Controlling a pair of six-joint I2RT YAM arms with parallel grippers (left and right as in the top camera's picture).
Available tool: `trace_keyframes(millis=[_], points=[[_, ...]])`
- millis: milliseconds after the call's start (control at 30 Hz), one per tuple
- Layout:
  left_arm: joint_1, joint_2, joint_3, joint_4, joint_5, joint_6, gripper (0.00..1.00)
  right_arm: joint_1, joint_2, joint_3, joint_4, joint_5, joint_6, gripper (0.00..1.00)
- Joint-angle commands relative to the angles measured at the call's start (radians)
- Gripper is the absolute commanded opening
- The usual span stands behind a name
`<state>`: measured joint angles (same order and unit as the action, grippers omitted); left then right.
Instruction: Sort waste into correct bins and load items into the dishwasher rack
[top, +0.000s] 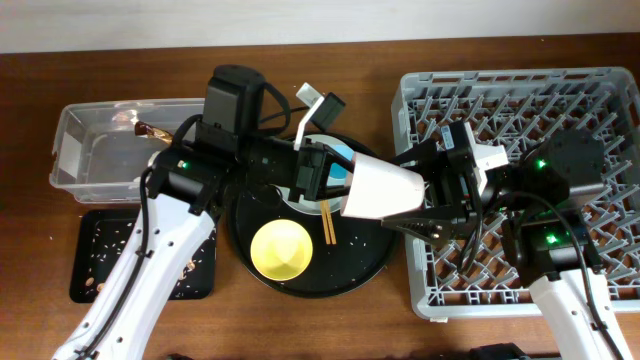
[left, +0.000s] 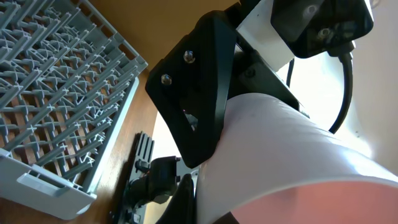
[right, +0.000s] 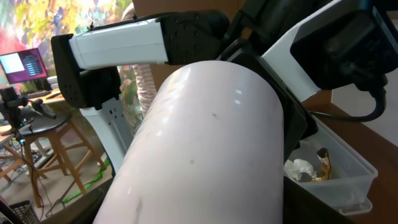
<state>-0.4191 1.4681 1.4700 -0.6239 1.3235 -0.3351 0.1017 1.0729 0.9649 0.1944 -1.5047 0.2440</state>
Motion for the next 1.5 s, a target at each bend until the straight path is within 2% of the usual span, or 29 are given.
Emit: trace_keyframes(millis=[0,67,167,267,500,667,800,933,1033,1233,1300,1467], points=[[0.001,-0.008,0.010,0.003,-0.016,0.015,0.07,0.015,0.000,0.015,0.005,-0.029,0.001,0.66],[0.003,-0.008,0.010,0.003,-0.034,0.016,0.19,0.015,0.000,0.015,0.005,-0.028,0.019,0.65],[0.004,-0.008,0.010,0.003,-0.116,0.015,0.28,0.015,0.000,0.015,0.004,-0.028,0.029,0.64],[0.026,-0.008,0.010,0.002,-0.170,0.015,0.29,0.015,0.000,0.015,0.005,0.006,0.065,0.63],[0.113,-0.008,0.010,0.002,-0.197,0.015,0.29,-0.001,0.000,0.015,0.003,0.024,0.065,0.62],[0.207,-0.008,0.010,-0.011,-0.273,0.015,0.29,-0.103,0.001,0.015,-0.005,0.024,0.121,0.61],[0.261,-0.008,0.010,-0.082,-0.350,0.016,0.29,-0.214,0.002,0.015,-0.100,0.078,0.135,0.61],[0.265,-0.008,0.010,-0.127,-0.440,0.016,0.29,-0.308,0.024,0.015,-0.260,0.228,0.125,0.59],[0.265,-0.008,0.010,-0.145,-0.481,0.016,0.29,-0.341,0.040,0.015,-0.387,0.371,0.061,0.59],[0.265,-0.008,0.010,-0.209,-0.589,0.016,0.29,-0.343,0.047,0.016,-0.717,1.017,-0.095,0.57],[0.265,-0.008,0.010,-0.231,-0.626,0.016,0.29,-0.343,0.047,0.017,-0.745,1.106,-0.110,0.57],[0.259,-0.008,0.010,-0.275,-0.640,0.016,0.28,-0.343,0.060,0.017,-0.763,1.165,-0.121,0.57]])
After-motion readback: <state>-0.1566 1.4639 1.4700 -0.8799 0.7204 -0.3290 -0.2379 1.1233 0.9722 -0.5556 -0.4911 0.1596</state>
